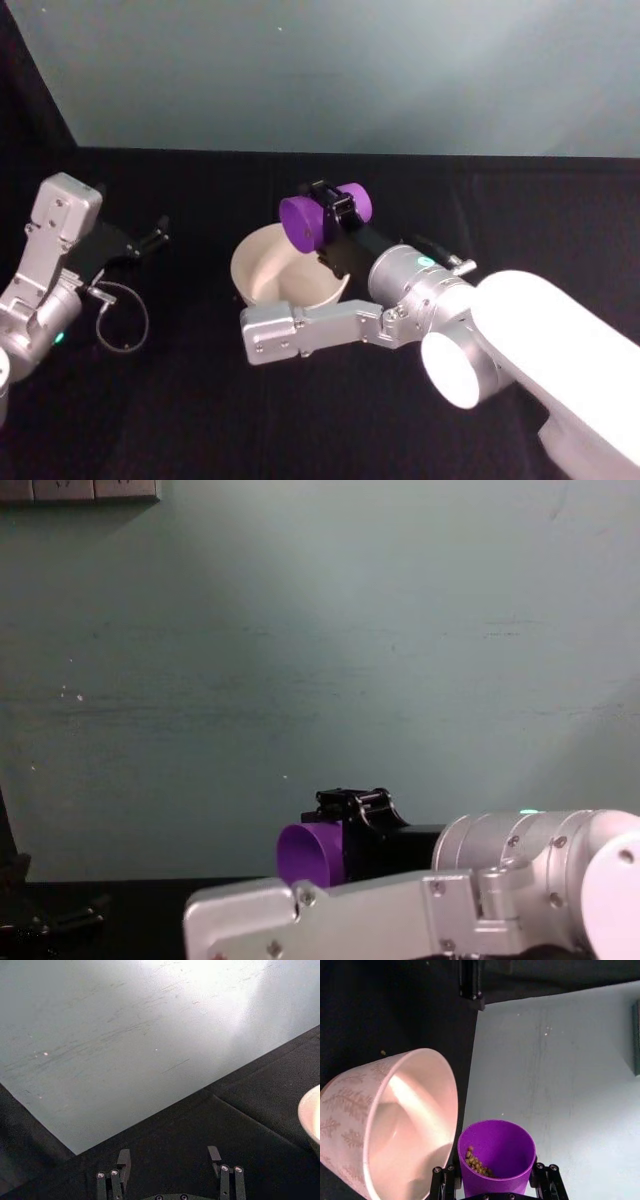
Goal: Pick up the cup and pour the mung beans from the cup into the bowl.
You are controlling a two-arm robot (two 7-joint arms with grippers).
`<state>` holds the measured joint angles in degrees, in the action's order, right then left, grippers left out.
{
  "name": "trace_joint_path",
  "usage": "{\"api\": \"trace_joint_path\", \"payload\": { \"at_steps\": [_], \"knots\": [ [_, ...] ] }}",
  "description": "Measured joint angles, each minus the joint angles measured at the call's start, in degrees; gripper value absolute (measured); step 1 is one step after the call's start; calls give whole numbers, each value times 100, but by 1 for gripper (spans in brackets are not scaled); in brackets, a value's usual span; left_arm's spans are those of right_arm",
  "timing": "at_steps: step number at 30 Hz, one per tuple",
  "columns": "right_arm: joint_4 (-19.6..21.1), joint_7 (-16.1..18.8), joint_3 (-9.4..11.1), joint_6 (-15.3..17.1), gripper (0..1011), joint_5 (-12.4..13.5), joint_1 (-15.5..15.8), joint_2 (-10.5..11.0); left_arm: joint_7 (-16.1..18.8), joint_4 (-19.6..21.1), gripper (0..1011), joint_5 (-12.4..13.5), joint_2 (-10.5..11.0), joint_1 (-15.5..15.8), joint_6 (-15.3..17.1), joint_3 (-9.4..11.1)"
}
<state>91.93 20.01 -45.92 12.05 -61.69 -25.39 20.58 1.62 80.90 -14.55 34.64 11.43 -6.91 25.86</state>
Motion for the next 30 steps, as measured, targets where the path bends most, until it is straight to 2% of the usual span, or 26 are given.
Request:
{"api": "trace_joint_path", "payload": {
  "at_steps": [10,30],
  "knots": [
    [0,106,-143,14,731,-491,-31,-26,0,0,1000,0,0,0,0,0],
    [13,179,-156,1,731,-778,-27,-30,0,0,1000,0,0,0,0,0]
  ]
}}
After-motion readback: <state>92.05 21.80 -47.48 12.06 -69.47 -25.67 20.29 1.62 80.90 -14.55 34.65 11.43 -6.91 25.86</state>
